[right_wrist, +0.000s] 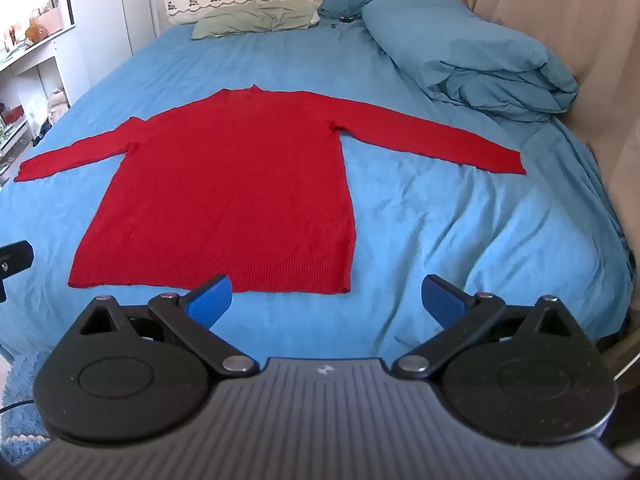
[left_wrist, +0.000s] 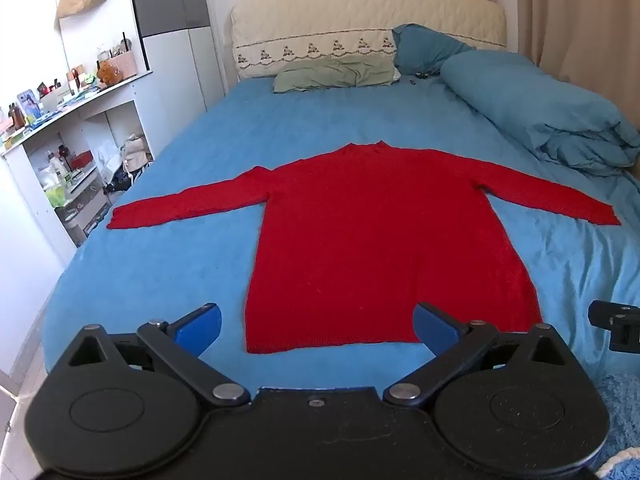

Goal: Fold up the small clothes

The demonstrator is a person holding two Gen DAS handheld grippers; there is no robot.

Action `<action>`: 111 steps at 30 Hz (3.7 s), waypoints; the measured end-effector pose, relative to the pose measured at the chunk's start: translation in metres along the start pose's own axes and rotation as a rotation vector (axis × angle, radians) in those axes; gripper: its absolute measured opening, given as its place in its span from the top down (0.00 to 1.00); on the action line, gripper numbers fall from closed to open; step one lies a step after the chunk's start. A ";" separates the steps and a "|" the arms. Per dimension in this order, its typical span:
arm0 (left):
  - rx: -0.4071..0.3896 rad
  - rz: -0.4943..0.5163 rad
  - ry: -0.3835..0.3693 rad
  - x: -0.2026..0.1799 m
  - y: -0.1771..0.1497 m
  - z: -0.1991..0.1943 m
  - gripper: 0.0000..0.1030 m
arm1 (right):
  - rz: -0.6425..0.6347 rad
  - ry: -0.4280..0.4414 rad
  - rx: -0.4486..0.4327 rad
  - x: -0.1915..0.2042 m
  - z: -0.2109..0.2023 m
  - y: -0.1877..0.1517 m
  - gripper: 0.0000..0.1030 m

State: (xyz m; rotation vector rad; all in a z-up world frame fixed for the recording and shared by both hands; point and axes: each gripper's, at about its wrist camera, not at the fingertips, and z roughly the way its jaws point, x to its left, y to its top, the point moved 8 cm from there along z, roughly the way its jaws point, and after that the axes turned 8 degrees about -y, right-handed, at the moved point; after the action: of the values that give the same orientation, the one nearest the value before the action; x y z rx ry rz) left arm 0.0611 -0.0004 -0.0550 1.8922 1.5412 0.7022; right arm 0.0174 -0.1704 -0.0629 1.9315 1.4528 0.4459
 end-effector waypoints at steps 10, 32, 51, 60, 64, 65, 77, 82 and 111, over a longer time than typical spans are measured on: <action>-0.030 -0.006 0.003 -0.006 0.002 -0.005 0.00 | 0.004 0.003 -0.006 -0.002 -0.002 0.002 0.00; -0.040 0.008 0.013 -0.007 0.006 -0.008 0.00 | 0.004 -0.001 -0.006 0.004 -0.001 0.002 0.00; -0.055 0.008 0.014 -0.007 0.004 -0.012 0.00 | -0.004 -0.003 -0.014 0.009 -0.003 0.005 0.00; -0.058 0.008 0.015 -0.007 0.005 -0.013 0.00 | -0.002 -0.003 -0.018 0.011 -0.007 0.005 0.00; -0.059 0.007 0.014 -0.007 0.005 -0.014 0.00 | -0.004 -0.003 -0.019 0.011 -0.007 0.005 0.00; -0.059 0.007 0.015 -0.007 0.005 -0.014 0.00 | -0.005 -0.003 -0.019 0.012 -0.007 0.005 0.00; -0.063 0.006 0.013 -0.007 0.007 -0.017 0.00 | -0.003 0.001 -0.017 0.011 -0.008 0.005 0.00; -0.063 0.005 0.014 -0.007 0.007 -0.017 0.00 | -0.002 0.000 -0.021 0.012 -0.010 0.005 0.00; -0.134 0.040 -0.151 -0.052 0.115 0.037 0.00 | 0.181 -0.066 -0.084 -0.076 0.017 0.079 0.00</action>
State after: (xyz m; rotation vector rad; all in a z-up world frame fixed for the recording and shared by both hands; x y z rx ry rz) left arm 0.1542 -0.0735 0.0019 1.8366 1.3330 0.6470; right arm 0.0601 -0.2594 -0.0117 1.9990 1.2045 0.5111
